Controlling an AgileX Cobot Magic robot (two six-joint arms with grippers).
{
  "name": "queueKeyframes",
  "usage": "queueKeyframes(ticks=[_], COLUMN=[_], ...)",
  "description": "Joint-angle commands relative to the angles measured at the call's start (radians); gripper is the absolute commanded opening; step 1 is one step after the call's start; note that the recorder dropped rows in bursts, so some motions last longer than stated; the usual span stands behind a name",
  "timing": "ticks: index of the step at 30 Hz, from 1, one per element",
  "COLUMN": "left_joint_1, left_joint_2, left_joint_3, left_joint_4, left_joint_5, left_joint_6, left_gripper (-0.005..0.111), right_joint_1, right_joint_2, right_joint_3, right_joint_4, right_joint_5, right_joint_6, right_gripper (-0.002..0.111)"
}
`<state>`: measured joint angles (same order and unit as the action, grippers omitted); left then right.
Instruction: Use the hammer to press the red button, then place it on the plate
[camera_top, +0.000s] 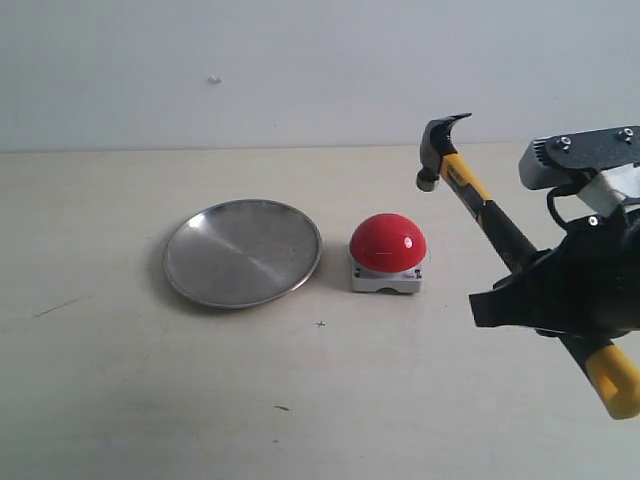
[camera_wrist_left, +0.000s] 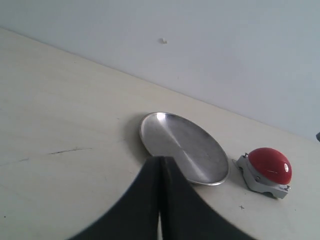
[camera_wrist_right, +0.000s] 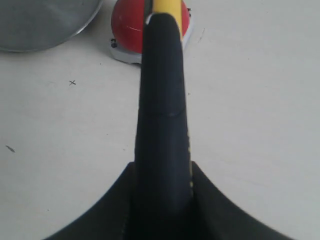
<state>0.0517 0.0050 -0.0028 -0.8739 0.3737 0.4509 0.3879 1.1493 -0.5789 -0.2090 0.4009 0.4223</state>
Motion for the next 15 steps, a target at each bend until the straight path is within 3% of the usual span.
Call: queueKeyframes(ticks=[1,15], left_joint_1=[0.001,0.001], left_joint_2=[-0.005,-0.005], left_joint_3=[0.003,0.003], left_joint_4=[-0.002,-0.002], left_joint_5=[0.005,0.007], left_joint_6=[0.001,0.0], left_gripper=[0.0,0.0], right_joint_1=[-0.004,-0.004], right_joint_2=[0.047,0.076], right_joint_3=[-0.005,0.013], right_joint_4=[0.054,0.133], right_joint_5=[-0.188,-0.28], right_joint_6=[-0.058,-0.088], right_gripper=[0.0,0.0])
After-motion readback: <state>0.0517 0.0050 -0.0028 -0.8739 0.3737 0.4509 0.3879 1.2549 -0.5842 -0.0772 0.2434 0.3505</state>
